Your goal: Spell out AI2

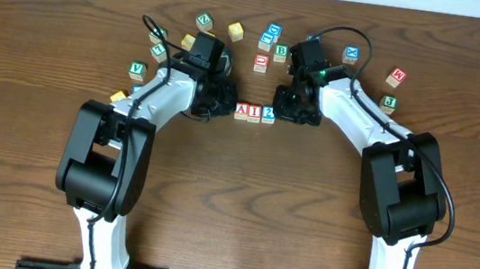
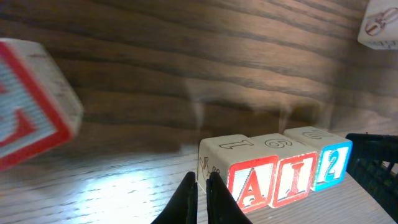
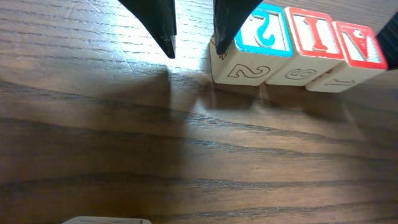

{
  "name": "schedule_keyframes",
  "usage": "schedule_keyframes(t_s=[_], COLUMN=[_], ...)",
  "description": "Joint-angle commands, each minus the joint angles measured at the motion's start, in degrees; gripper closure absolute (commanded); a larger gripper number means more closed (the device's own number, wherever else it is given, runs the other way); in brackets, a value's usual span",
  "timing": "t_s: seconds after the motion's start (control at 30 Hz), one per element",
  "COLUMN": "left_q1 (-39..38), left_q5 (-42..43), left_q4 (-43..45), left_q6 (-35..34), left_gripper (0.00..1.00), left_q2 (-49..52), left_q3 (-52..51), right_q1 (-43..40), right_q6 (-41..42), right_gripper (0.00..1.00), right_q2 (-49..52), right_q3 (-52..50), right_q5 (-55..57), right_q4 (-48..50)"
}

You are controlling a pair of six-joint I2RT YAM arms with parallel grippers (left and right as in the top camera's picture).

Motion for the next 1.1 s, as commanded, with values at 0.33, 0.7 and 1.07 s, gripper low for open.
schedule_keyframes(t_s=[0.33, 0.7, 1.07], left_q1=[-1.4, -1.4, -1.4], left_q5=[-0.3, -0.8, -0.8], left_q4=[0.5, 0.7, 2.0], left_q6=[0.7, 1.2, 1.6], left_gripper=[0.92, 0.92, 0.92], left_q2=[1.0, 1.0, 1.0], left_q3=[-0.3, -0.3, -0.3], right_q1=[0.4, 0.3, 0.3], right_q6=[0.4, 0.4, 0.4], right_gripper=[0.83, 0.80, 0.80], right_q2=[0.5, 0.5, 0.5], right_q3=[-0.5, -0.5, -0.5], right_q5=[1.0, 2.6, 2.6], right_q4=[0.2, 0.2, 0.6])
